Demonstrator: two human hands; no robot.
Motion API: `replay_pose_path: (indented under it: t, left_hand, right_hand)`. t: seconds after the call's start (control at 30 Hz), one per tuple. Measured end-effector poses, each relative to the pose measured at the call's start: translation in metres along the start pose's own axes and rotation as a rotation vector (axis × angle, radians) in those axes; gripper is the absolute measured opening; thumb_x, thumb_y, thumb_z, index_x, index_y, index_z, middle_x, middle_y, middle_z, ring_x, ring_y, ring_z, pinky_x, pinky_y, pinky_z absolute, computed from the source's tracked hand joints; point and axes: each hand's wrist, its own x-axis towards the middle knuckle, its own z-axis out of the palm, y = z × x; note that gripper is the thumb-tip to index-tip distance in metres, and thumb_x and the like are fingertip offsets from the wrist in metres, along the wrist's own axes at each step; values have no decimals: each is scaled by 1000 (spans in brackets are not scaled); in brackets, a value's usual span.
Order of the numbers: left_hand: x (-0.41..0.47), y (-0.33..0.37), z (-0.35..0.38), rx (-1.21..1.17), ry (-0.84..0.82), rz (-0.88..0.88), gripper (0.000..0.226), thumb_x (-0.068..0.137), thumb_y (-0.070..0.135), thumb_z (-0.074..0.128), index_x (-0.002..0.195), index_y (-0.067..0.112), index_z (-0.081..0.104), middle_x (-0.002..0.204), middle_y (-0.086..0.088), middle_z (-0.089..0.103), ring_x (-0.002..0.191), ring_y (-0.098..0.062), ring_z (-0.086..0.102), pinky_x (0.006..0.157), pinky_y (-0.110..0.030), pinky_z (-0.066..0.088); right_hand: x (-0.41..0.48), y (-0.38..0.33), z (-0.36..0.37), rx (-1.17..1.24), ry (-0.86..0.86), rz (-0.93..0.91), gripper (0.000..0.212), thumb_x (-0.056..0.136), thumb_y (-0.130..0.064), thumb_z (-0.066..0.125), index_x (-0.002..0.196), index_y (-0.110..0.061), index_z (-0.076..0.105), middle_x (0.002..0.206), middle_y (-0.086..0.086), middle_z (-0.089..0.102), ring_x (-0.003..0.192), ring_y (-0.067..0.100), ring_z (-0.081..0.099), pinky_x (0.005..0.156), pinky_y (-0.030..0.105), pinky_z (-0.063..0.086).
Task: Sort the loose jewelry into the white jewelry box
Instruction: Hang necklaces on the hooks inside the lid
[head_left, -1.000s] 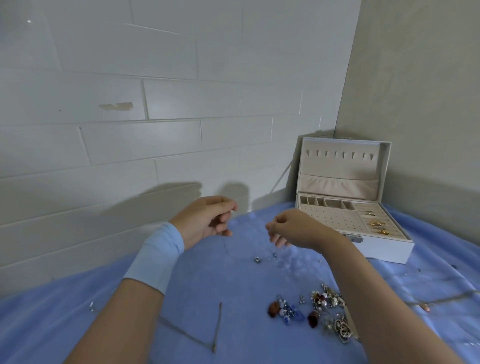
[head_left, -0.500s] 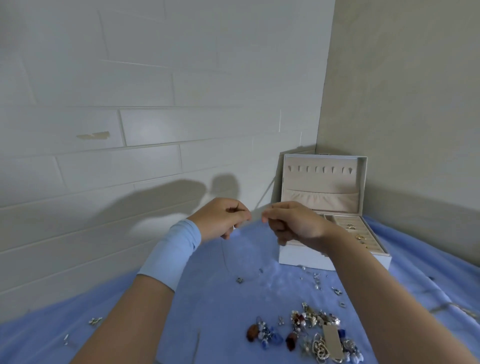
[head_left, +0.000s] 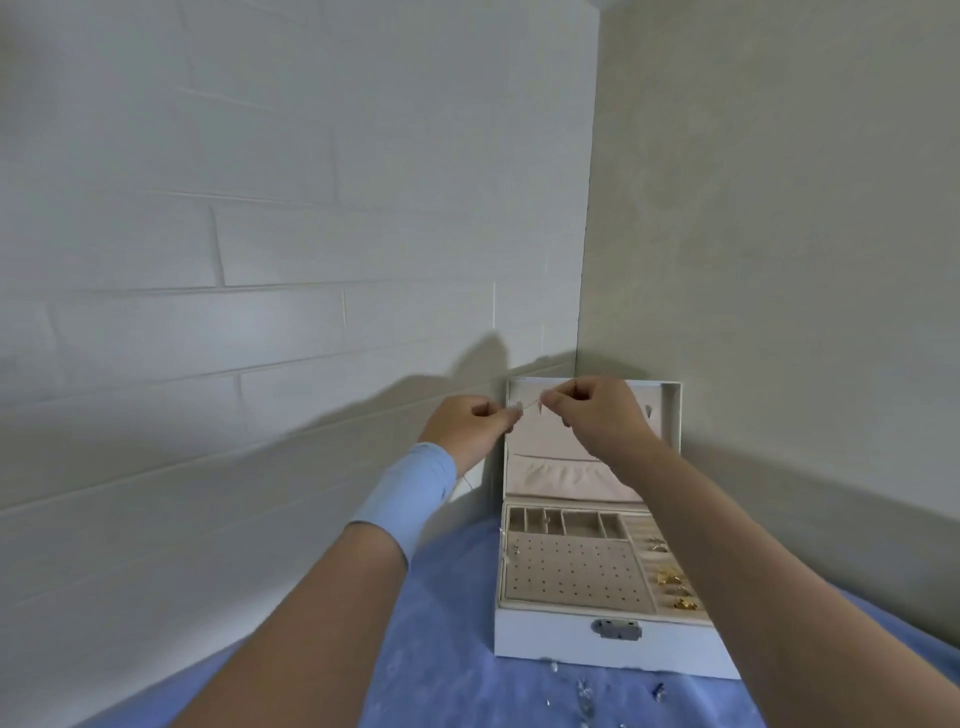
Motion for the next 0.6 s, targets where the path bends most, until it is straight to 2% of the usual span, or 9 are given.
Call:
replay_pose_path:
  t: [0.07, 0.13, 0.27, 0.37, 0.47, 0.53, 0.6]
  left_hand:
    - [20, -3, 13, 74, 83, 10, 38, 89, 38, 63, 57, 19, 53, 46, 10, 45, 53, -15, 42, 55, -26, 33]
    - [37, -8, 23, 189, 142, 18, 45, 89, 38, 62, 54, 18, 43, 50, 6, 43, 54, -17, 40, 54, -26, 32]
    - [61, -22, 35, 341, 206, 19, 53, 88, 37, 61, 51, 18, 28, 58, -7, 33, 58, -24, 29, 52, -30, 25]
    - [77, -26, 41, 368, 261, -7, 54, 87, 38, 60, 48, 15, 32, 53, -7, 34, 52, -25, 30, 47, -28, 24]
    - [87, -27, 47, 337, 286, -51, 53, 88, 35, 59, 48, 11, 36, 49, -8, 40, 47, -23, 40, 44, -26, 23]
    - [90, -28, 52, 309, 291, -87, 51, 87, 37, 60, 49, 12, 38, 55, -14, 49, 53, -26, 53, 43, -25, 24]
    - [90, -32, 55, 274, 272, -132, 53, 87, 41, 63, 49, 13, 37, 49, -11, 43, 46, -26, 46, 44, -24, 24]
  right_hand:
    - [18, 12, 6, -50, 85, -24, 15, 91, -27, 72, 80, -17, 75, 64, -10, 61, 58, 6, 52, 56, 22, 40]
    - [33, 24, 15, -92, 155, -18, 15, 88, -27, 75, 77, -18, 75, 67, -10, 65, 65, 7, 57, 62, 23, 41]
    - [55, 41, 34, -110, 276, -6, 12, 81, -28, 78, 72, -21, 73, 72, -11, 69, 75, 9, 63, 63, 19, 43]
    - [68, 44, 47, -74, 335, 18, 12, 77, -24, 75, 69, -15, 73, 73, 1, 72, 79, 22, 67, 69, 32, 53]
    - [75, 45, 56, -102, 387, 14, 20, 73, -23, 71, 72, -3, 72, 80, 17, 71, 86, 34, 65, 70, 40, 54]
    - [75, 47, 58, -96, 402, 21, 18, 72, -23, 70, 69, -5, 71, 77, 16, 70, 84, 33, 65, 67, 39, 54]
    - [75, 50, 58, -93, 389, 39, 14, 72, -23, 70, 66, -10, 71, 71, 9, 70, 78, 29, 65, 66, 36, 53]
